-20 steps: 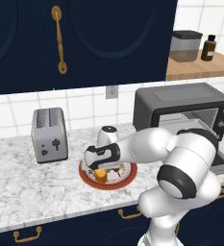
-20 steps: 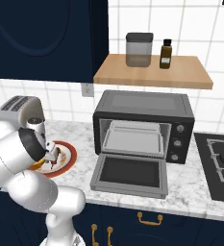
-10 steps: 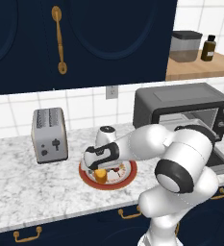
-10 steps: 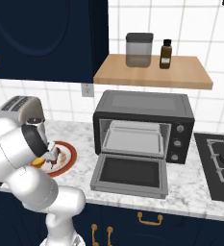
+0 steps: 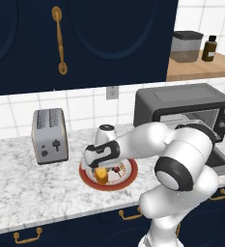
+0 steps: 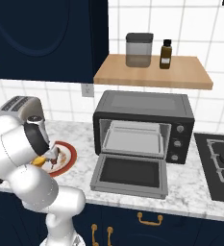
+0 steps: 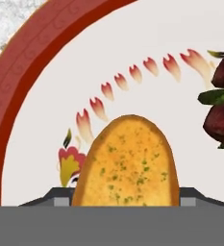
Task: Pick up the kebab skewer and baguette bread, and place them inside the toaster oven. Close the toaster oven door and start by setting the timer.
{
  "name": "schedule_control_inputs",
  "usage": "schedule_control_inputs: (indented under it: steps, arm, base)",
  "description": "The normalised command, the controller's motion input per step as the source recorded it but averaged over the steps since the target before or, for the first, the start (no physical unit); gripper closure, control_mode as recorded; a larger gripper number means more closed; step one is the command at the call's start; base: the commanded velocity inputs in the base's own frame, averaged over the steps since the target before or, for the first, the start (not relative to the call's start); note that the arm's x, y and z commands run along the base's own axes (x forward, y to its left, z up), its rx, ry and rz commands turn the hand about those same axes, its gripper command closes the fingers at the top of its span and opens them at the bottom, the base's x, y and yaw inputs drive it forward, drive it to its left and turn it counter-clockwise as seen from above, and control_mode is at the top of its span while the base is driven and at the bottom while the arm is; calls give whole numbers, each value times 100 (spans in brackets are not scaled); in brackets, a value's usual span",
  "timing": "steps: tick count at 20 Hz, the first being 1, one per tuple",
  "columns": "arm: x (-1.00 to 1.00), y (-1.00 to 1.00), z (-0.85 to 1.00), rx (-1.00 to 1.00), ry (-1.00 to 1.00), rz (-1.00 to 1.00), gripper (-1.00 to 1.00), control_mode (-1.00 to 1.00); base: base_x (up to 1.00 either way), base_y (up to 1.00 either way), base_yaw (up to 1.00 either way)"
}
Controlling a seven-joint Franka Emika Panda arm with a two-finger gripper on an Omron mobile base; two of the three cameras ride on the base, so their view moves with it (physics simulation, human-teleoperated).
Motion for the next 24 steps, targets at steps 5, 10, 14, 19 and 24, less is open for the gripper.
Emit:
schedule_control_inputs:
  steps: [5, 10, 14, 19, 24]
  arm:
    - [-9, 7, 2, 0, 0, 0, 100, -100]
    - [-16, 0, 50, 5, -2, 0, 100, -100]
    - [-53, -4, 40, 4, -12, -3, 100, -100]
    - [-52, -36, 46, 10, -5, -15, 100, -100]
    - [-37, -48, 53, 11, 0, -14, 100, -100]
  base:
    - [0, 0, 0]
    - [0, 0, 0]
    - [0, 0, 0]
    - [0, 0, 0]
    - [0, 0, 0]
